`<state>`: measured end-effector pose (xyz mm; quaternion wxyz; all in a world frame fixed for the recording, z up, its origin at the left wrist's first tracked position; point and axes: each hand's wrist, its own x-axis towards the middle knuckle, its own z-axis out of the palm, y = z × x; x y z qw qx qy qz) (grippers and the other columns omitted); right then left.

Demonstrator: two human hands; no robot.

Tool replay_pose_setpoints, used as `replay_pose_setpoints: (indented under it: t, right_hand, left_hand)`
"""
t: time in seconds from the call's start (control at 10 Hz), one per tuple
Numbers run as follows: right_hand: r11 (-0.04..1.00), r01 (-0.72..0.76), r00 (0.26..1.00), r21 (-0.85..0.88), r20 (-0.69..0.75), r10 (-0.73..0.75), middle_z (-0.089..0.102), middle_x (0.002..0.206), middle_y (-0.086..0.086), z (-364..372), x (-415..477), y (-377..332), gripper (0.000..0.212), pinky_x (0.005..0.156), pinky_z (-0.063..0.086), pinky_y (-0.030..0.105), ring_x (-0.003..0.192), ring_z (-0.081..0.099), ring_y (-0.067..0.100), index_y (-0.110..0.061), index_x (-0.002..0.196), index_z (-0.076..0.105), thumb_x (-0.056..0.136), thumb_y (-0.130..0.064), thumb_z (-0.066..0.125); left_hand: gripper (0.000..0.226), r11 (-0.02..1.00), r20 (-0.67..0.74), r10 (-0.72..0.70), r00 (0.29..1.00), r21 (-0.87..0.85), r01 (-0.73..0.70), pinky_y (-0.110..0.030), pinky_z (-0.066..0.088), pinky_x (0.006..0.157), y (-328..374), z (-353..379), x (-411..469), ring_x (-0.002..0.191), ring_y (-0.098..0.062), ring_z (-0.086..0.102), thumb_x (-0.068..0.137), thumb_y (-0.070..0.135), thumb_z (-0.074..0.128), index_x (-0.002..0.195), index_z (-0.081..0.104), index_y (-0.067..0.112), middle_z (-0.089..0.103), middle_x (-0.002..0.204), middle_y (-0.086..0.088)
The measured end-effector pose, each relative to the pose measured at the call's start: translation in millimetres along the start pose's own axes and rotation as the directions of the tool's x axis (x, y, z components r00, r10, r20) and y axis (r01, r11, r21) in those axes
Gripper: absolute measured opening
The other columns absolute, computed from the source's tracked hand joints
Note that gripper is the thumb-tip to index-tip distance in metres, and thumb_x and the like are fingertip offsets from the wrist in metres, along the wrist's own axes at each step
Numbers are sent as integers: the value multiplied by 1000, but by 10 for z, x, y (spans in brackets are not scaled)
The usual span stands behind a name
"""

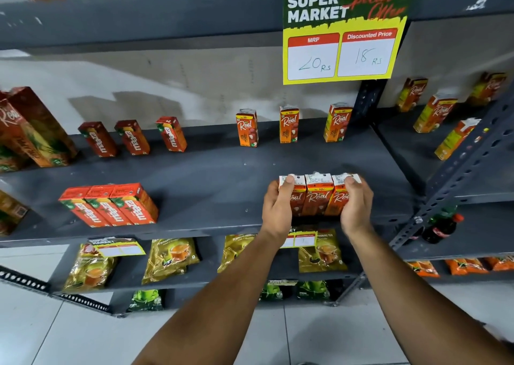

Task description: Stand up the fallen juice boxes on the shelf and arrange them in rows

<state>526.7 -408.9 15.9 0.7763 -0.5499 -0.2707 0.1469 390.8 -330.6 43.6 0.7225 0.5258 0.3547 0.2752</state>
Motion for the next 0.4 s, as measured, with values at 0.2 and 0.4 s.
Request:
replay_pose_setpoints:
  t: [0.2,0.4]
  right_hand:
    - [998,65,997,-25,-38,-66,70,85,-10,-17,-5,31,21,65,53,20,79,67,4,-24,99,60,91,-38,47]
    - [976,200,950,-92,-228,-216,55,111,5,-35,-286,-259,48,80,47,15,96,60,0,-2,124,42,92,-38,45]
  left_hand:
    - [62,1000,11,13,1000,23,-13,-18,54,72,7,-15,-35,105,-12,61,74,74,49,122,48,35,59,121,3]
    - [92,968,85,217,973,108,-225,-15,44,95,78,-269,-198,130,-3,37,72,85,37,149,22,35,28,153,8]
